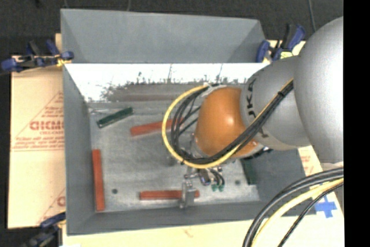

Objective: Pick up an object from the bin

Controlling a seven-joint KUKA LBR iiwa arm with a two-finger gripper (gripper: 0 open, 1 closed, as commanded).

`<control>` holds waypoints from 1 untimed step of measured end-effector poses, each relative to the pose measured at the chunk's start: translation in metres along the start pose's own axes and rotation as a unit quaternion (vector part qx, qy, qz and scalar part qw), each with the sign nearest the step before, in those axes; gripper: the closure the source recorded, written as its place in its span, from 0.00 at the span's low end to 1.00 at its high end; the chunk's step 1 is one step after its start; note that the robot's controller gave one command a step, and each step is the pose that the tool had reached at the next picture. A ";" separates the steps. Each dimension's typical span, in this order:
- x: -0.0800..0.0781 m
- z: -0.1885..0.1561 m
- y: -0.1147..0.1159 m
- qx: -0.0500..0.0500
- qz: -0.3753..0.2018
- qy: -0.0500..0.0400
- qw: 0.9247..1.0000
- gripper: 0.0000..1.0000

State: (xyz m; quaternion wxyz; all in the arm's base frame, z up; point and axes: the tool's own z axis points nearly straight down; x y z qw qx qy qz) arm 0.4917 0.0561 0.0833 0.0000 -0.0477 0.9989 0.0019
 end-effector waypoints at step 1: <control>0.000 0.000 -0.005 0.002 0.002 0.000 1.000 1.00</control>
Offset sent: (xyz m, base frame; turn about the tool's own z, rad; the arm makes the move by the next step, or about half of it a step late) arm 0.0000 0.0000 0.0000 0.0000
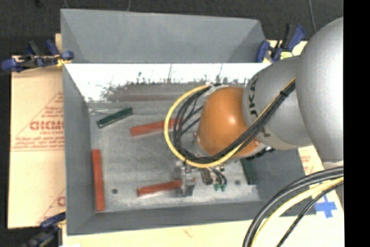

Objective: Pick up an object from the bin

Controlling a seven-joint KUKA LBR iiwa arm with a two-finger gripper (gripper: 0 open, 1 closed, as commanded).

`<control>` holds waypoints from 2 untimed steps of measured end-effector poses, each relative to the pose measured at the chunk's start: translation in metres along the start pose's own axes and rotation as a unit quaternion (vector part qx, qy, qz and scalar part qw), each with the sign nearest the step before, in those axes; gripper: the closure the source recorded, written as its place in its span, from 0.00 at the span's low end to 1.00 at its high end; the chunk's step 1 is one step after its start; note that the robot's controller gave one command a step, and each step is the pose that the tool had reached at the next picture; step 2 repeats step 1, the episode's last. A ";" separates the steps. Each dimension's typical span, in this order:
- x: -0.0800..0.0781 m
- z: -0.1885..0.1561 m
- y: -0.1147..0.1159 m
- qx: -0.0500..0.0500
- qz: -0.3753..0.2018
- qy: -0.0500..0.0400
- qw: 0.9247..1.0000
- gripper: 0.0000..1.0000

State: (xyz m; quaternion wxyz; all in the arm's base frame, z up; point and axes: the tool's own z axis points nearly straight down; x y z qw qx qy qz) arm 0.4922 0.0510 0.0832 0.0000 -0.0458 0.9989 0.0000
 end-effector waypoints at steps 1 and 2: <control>0.003 -0.122 -0.017 0.000 0.030 -0.005 1.000 1.00; 0.003 -0.122 -0.017 0.000 0.030 -0.005 1.000 1.00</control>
Offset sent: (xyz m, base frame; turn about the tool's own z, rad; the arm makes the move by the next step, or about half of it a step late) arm -0.0034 -0.0167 0.1171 0.0642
